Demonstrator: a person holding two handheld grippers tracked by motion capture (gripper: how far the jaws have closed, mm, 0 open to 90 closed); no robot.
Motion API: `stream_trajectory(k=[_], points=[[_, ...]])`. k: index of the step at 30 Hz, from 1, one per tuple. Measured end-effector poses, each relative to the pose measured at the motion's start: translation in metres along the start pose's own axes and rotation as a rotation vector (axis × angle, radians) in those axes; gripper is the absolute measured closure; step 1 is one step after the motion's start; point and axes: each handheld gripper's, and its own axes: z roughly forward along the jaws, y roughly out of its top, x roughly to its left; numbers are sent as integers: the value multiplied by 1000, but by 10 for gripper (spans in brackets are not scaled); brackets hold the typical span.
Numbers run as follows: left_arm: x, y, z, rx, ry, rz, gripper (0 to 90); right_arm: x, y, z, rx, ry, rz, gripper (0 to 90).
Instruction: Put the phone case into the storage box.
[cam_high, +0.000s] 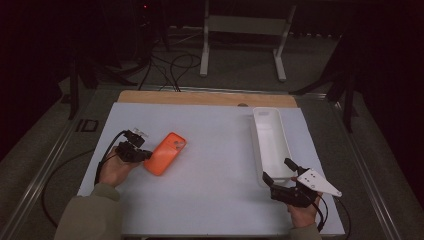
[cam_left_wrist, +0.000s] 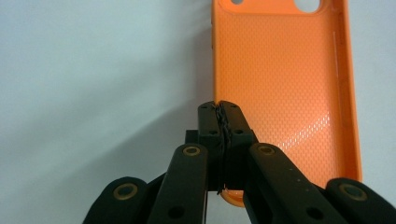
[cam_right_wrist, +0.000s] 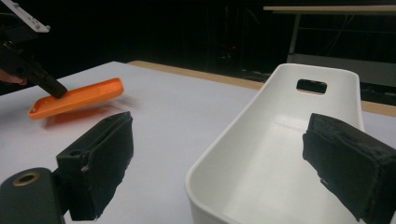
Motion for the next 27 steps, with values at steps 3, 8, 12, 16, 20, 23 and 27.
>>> stream_trajectory(k=[3, 8, 12, 16, 20, 23, 27], points=[[0, 1, -5, -18, 3, -5, 899, -1, 0, -1, -2, -1, 5, 85], [-2, 3, -15, -58, 15, -3, 899, -1, 0, 0, 0, 1, 7, 85], [-4, 4, -21, -84, 18, -3, 899, -1, 1, 0, 4, 1, 8, 85], [-5, 3, -25, -105, 23, -4, 899, -1, 1, 1, 7, 4, 12, 85], [-6, 3, -30, -126, 26, -2, 899, -1, 1, 2, 10, 11, 14, 85], [-7, 3, -33, -142, 29, 1, 899, 0, 3, 3, 12, 10, 14, 84], [-8, 4, -38, -164, 37, 4, 899, -1, 4, 4, 9, 15, 20, 84]])
